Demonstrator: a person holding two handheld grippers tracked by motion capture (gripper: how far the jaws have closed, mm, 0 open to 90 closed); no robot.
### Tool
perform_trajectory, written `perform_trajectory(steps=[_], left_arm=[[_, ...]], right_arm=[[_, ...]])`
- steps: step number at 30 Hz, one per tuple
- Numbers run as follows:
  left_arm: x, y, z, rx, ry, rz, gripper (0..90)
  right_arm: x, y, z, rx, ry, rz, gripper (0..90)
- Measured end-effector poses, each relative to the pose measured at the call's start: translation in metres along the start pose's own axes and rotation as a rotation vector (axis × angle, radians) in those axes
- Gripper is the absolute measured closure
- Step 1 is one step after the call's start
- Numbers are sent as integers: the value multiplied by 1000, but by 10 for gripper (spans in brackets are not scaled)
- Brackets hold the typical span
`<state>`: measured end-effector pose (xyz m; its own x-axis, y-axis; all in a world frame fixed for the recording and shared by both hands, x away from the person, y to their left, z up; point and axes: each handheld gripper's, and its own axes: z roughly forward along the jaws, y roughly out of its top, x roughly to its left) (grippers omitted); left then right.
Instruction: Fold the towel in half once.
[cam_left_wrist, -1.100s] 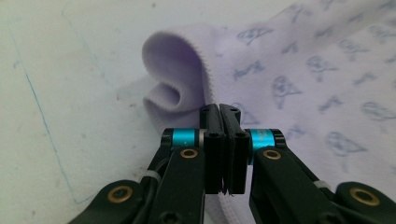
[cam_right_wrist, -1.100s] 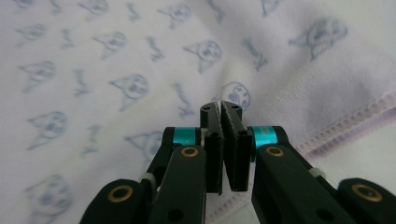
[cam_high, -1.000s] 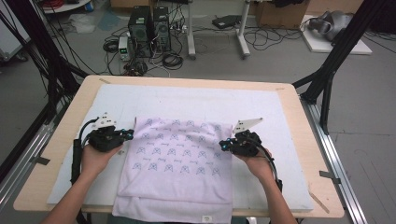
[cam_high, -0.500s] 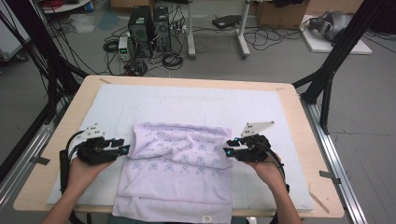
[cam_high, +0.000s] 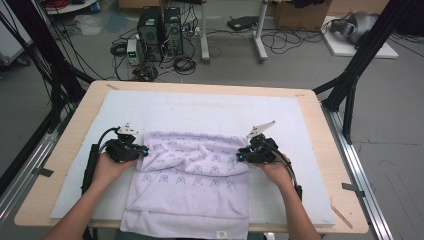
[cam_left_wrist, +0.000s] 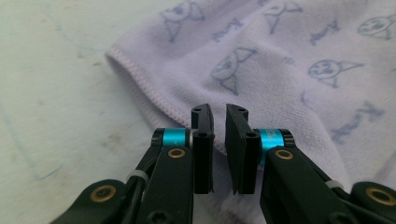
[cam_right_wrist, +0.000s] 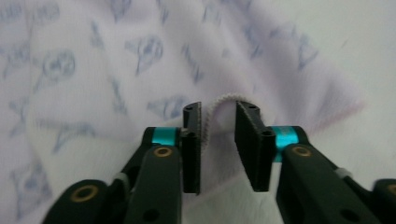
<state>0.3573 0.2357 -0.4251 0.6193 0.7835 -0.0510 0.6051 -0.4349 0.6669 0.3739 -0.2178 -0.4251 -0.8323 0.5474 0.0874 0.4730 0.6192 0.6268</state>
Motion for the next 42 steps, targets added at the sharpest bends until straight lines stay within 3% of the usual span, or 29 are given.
perform_trajectory(steps=[3, 4, 6, 9, 12, 14, 15, 18, 21, 25, 27, 28, 29, 30, 32, 35, 37, 39, 40, 41, 42], left_arm=[[9, -4, -8, -28, 14, -19, 781], [10, -4, -11, -53, 9, -26, 761], [12, -1, -18, -117, -2, -48, 746], [8, 8, -24, -165, -33, -37, 711], [2, 15, -21, -203, -77, -1, 675], [-1, 17, -14, -193, -88, 13, 665], [-1, 17, -7, -165, -101, 21, 660], [-1, 14, 6, -73, -90, 44, 664], [1, 7, 12, -12, -47, 66, 666], [2, 1, 12, -26, -41, 77, 662], [-1, 2, 14, -22, -28, 103, 752], [-3, 3, 14, -23, -15, 113, 802], [-5, 4, 14, -22, -4, 124, 868], [-6, 5, 13, -25, 11, 131, 877], [-3, 9, 8, -77, 55, 112, 883], [14, 29, -2, -179, 90, 27, 886], [24, 51, -7, -264, 134, -13, 886], [36, 82, -9, -365, 215, -51, 881], [39, 88, -10, -379, 243, -61, 858], [48, 103, -8, -384, 289, -120, 709], [52, 107, -7, -369, 270, -149, 654]], right_arm=[[4, -5, -10, 61, 28, -21, 762], [5, -5, -15, 48, 27, -21, 744], [5, -4, -25, -28, 27, -10, 736], [4, 9, -36, -112, 0, -25, 713], [5, 23, -30, -130, -10, -49, 698], [3, 25, -20, -114, -18, -61, 689], [1, 26, -15, -101, -20, -60, 687], [-3, 21, -2, -68, -30, -40, 694], [-7, 10, 3, -40, -33, -21, 696], [-9, -3, 3, -39, -20, 2, 703], [-6, -1, 4, -27, -30, -27, 760], [-5, 0, 5, -16, -25, -38, 828], [-4, 2, 7, 0, -6, -44, 847], [-3, 3, 8, 9, 4, -44, 854], [-5, 8, 4, 8, 15, -46, 861], [-18, 26, -14, -32, -32, -51, 864], [-34, 49, -30, -75, -100, -43, 864], [-51, 70, -42, -145, -192, -29, 858], [-61, 79, -46, -164, -216, -3, 840], [-65, 83, -47, -165, -241, 5, 741], [-73, 90, -45, -154, -332, 18, 680]])
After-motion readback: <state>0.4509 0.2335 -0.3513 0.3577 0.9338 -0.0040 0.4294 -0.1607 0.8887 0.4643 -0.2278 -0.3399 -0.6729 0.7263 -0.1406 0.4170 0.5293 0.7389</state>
